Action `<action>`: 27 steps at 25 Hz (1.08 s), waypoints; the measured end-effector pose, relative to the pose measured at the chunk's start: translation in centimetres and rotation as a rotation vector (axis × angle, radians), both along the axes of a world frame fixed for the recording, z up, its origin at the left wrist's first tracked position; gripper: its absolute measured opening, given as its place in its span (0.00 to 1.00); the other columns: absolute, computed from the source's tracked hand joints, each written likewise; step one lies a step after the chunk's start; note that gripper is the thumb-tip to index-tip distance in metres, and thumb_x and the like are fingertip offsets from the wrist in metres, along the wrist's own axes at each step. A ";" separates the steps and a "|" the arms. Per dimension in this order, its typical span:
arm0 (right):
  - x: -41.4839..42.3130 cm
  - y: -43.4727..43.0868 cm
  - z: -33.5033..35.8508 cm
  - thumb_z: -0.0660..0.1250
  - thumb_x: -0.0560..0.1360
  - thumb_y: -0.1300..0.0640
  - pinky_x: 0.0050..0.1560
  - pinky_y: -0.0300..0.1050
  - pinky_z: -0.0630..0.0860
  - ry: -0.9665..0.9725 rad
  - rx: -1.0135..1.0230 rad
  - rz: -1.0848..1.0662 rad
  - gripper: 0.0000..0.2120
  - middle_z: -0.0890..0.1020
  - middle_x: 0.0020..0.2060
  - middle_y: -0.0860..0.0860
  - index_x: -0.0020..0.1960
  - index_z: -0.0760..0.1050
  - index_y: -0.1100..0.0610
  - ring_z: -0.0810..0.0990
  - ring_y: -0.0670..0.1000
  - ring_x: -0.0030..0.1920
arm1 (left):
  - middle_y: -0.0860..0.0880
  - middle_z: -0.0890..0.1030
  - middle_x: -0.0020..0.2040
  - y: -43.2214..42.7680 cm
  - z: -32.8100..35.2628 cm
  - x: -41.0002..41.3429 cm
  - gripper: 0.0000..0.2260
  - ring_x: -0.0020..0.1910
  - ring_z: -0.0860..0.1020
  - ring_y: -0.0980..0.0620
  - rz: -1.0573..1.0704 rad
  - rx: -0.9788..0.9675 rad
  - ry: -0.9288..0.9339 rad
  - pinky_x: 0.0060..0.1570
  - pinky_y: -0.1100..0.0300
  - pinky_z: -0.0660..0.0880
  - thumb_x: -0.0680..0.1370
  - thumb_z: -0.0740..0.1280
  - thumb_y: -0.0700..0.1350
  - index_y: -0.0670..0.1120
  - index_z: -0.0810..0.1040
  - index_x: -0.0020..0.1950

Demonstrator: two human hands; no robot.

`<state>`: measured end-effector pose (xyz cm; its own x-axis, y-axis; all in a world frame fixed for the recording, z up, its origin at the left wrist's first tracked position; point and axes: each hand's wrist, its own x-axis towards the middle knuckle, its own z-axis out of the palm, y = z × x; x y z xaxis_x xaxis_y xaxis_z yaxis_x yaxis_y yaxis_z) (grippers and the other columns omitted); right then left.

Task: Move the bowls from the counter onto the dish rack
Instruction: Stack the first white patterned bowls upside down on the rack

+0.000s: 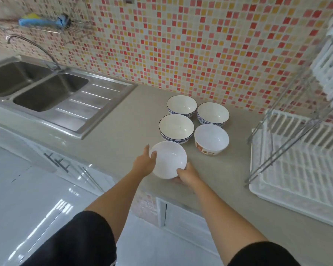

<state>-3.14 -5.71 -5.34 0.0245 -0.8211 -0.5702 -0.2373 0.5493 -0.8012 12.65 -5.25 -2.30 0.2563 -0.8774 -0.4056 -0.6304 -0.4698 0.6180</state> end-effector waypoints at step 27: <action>-30.5 1.1 38.2 0.73 0.70 0.49 0.71 0.48 0.66 0.200 -1.210 -0.188 0.38 0.65 0.74 0.49 0.75 0.58 0.45 0.66 0.48 0.72 | 0.43 0.74 0.65 -7.6 33.8 -28.4 0.34 0.63 0.75 0.46 -0.427 -0.802 0.786 0.67 0.45 0.70 0.64 0.60 0.70 0.48 0.64 0.61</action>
